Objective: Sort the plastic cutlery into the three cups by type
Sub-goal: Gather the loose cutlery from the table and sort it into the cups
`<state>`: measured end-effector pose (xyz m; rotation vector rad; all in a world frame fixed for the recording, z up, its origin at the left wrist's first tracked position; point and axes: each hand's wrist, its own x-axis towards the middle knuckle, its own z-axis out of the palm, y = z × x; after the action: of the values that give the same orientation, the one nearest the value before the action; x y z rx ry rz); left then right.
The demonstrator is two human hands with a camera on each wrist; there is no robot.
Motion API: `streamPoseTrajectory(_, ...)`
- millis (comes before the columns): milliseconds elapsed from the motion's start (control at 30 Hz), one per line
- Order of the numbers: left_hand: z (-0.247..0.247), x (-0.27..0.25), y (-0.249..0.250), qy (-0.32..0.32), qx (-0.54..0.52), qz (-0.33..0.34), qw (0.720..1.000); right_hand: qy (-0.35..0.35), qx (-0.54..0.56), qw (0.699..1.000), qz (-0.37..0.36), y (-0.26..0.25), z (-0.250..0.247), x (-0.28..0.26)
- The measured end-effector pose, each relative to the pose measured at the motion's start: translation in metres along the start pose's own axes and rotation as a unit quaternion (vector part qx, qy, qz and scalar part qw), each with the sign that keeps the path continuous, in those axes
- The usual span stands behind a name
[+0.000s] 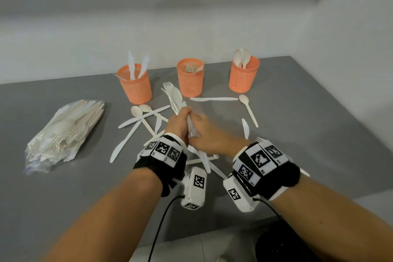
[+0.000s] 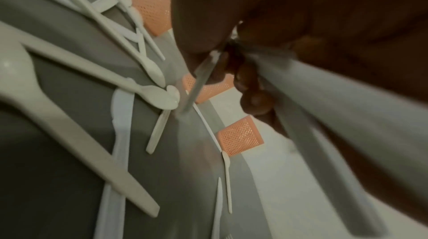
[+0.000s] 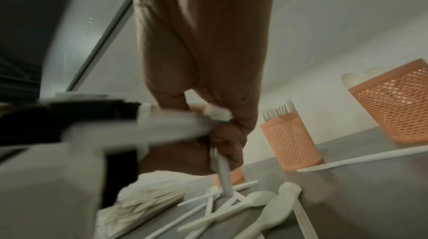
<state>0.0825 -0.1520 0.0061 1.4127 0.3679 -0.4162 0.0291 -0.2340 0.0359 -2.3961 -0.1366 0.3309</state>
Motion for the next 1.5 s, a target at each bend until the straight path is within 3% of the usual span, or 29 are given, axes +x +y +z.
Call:
streamPoseTrajectory(167,-0.008,0.008,-0.002,-0.011,-0.031,0.016,0.999,-0.028,0.030,0.999,-0.010,0.006,-0.011,-0.028)
streamPoseTrajectory(267,-0.005,0.004,-0.004,-0.058,-0.061,0.043,0.996,0.081,0.082,0.993,0.020,0.047,-0.032,-0.046)
streamPoseTrajectory(333,0.001,0.000,-0.007,-0.086,-0.055,0.061,0.993,0.139,-0.024,0.981,0.132,0.093,-0.047,-0.060)
streamPoseTrajectory(400,0.007,-0.007,-0.010,-0.086,-0.027,0.076,0.993,0.077,-0.194,0.941,0.265,0.131,-0.058,-0.077)
streamPoseTrajectory(467,0.014,-0.014,-0.012,-0.093,-0.015,0.080,0.992,-0.003,-0.283,0.906,0.315,0.155,-0.060,-0.090)
streamPoseTrajectory(633,0.024,-0.023,-0.015,-0.096,-0.012,0.081,0.992,0.001,-0.226,0.931,0.289,0.160,-0.044,-0.083)
streamPoseTrajectory(833,0.027,-0.026,-0.016,-0.074,-0.014,0.086,0.993,0.096,-0.099,0.965,0.223,0.129,-0.029,-0.051)
streamPoseTrajectory(1067,0.023,-0.025,-0.012,-0.048,-0.020,0.103,0.993,0.034,-0.225,0.947,0.225,0.127,-0.023,-0.021)
streamPoseTrajectory(1167,0.022,-0.023,-0.010,-0.038,-0.025,0.110,0.993,0.010,-0.274,0.943,0.186,0.124,-0.028,-0.015)
streamPoseTrajectory(1333,0.020,-0.024,-0.007,-0.019,-0.047,0.114,0.992,0.063,-0.152,0.968,0.189,0.139,-0.072,0.006)
streamPoseTrajectory(1433,0.019,-0.028,-0.008,-0.004,-0.049,0.120,0.992,0.134,-0.097,0.965,0.203,0.153,-0.091,0.019)
streamPoseTrajectory(1500,0.016,-0.030,-0.008,0.011,-0.053,0.120,0.991,0.137,-0.099,0.962,0.214,0.162,-0.095,0.025)
